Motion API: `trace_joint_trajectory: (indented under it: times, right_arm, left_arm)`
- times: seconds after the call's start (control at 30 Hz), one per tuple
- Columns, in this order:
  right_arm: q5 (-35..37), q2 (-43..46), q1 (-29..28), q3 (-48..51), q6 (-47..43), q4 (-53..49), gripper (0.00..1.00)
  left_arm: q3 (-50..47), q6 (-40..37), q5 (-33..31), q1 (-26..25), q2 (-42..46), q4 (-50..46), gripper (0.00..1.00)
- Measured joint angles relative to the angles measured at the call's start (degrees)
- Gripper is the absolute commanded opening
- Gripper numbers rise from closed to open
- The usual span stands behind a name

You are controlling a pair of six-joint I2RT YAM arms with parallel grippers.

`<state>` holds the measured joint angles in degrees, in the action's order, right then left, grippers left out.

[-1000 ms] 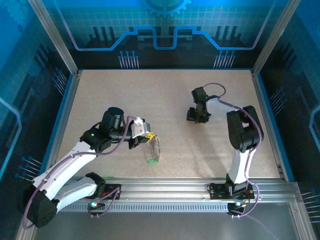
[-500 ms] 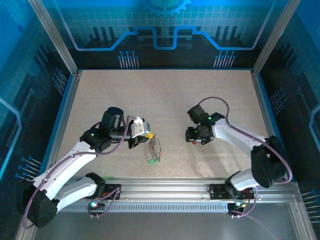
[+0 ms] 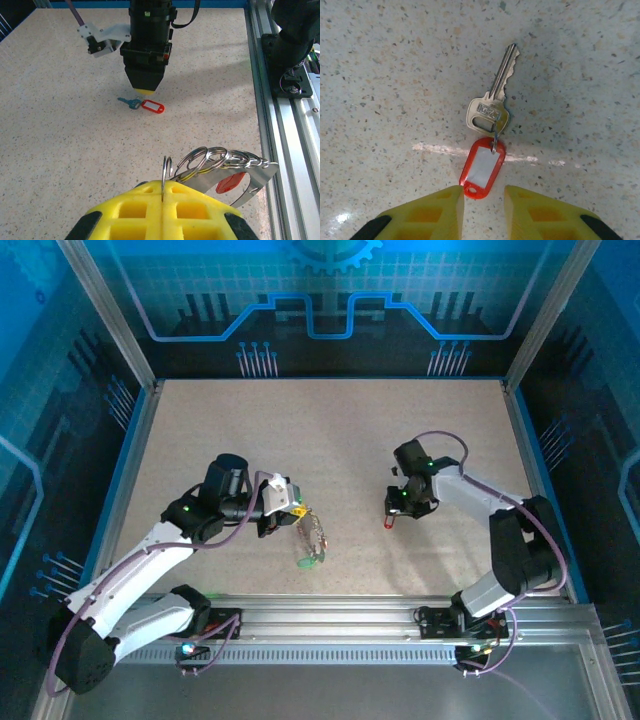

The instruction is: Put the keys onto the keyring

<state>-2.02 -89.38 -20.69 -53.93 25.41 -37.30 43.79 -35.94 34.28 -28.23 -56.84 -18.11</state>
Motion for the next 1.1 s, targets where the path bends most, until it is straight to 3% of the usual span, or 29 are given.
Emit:
trace_joint_trajectory:
  times: [0.43, 0.63, 0.9, 1.1]
  right_arm:
    - [-0.22, -5.03, 0.87, -2.1, -0.24, 2.38, 0.28]
    - [-0.2, -5.53, 0.87, -2.1, -0.46, 2.8, 0.18]
    - [-0.13, -6.25, 0.87, -2.1, -0.46, 2.86, 0.21]
    - [0.04, -6.64, 0.87, -2.05, -0.48, 2.89, 0.15]
  left_arm:
    - [0.0, 0.04, 0.0, 0.0, 0.0, 0.0, 0.0]
    - [0.0, 0.02, 0.0, 0.0, 0.0, 0.0, 0.0]
    - [0.0, 0.02, 0.0, 0.0, 0.0, 0.0, 0.0]
    - [0.0, 0.02, 0.0, 0.0, 0.0, 0.0, 0.0]
